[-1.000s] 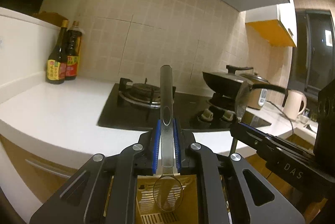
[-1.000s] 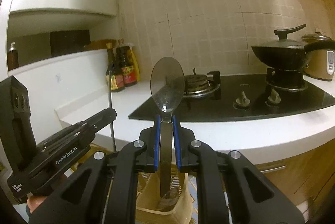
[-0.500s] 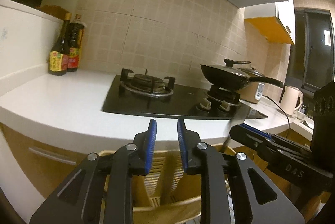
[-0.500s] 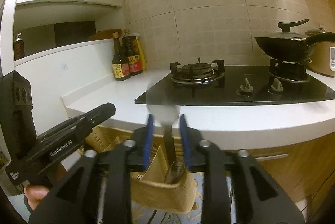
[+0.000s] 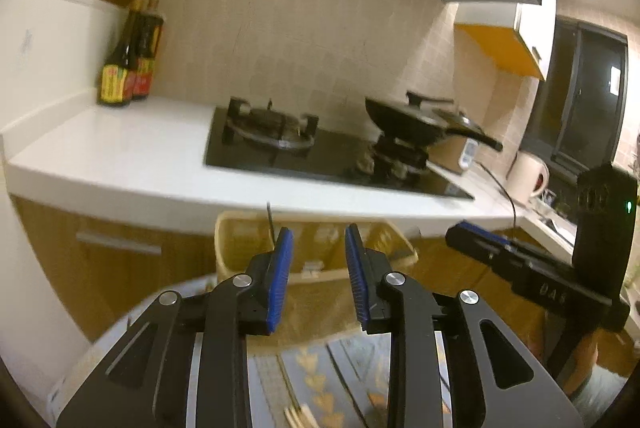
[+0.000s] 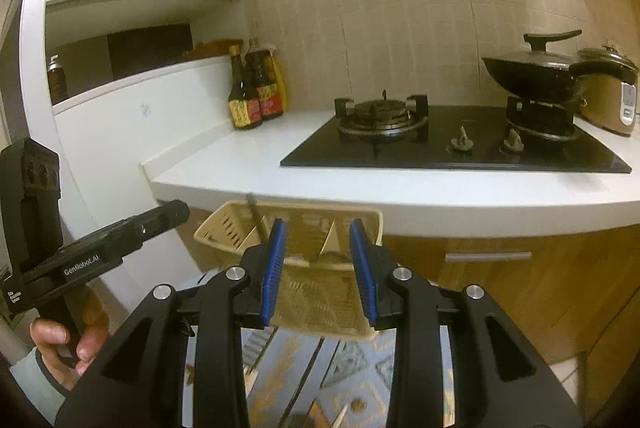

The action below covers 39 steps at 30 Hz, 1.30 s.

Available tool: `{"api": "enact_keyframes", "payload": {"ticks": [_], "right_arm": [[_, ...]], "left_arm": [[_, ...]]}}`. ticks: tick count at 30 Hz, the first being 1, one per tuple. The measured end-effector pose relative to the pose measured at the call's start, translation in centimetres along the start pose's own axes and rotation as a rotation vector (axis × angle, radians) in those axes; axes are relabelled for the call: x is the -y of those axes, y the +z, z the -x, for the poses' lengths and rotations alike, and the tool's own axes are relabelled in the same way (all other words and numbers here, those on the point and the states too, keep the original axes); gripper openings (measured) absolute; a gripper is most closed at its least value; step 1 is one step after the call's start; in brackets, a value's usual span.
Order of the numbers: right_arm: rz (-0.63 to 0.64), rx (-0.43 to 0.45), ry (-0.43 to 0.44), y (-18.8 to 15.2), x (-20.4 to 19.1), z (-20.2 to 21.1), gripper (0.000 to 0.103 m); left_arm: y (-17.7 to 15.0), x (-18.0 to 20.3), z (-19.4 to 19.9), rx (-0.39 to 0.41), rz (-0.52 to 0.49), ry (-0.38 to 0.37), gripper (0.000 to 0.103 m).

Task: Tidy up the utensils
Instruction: 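Grasp a pair of chopsticks with the left tool while the right tool grasps one chopstick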

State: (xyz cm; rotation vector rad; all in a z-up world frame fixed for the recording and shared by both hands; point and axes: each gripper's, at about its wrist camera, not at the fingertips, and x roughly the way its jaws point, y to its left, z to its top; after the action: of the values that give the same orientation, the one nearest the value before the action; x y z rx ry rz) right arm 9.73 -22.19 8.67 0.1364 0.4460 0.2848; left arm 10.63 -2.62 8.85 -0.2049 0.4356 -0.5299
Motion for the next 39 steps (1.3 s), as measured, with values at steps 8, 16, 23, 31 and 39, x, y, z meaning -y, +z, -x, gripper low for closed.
{"api": "enact_keyframes", "payload": {"ticks": [8, 16, 23, 31, 39], "right_arm": [[-0.056, -0.221, -0.007, -1.5, -0.5, 1.2, 0.030], [-0.214, -0.627, 0.060, -7.8, 0.8, -2.7, 0.030], [-0.245, -0.691, 0.057, -10.9, 1.8, -3.0, 0.030], [-0.243, -0.720, 0.062, -12.0, 2.5, -3.7, 0.030], [-0.246, -0.728, 0.070, -12.7, 2.8, -4.8, 0.030]], "left_arm": [[-3.7, -0.3, 0.9, -0.243, 0.014, 0.055, 0.026], [-10.0, -1.8, -2.8, -0.598, 0.033, 0.103, 0.025], [-12.7, -2.1, -3.4, -0.639, 0.013, 0.113, 0.025], [-14.0, -0.3, -4.3, -0.622, -0.089, 0.174, 0.025], [-14.4, 1.7, -4.8, -0.632, -0.186, 0.222, 0.031]]}}
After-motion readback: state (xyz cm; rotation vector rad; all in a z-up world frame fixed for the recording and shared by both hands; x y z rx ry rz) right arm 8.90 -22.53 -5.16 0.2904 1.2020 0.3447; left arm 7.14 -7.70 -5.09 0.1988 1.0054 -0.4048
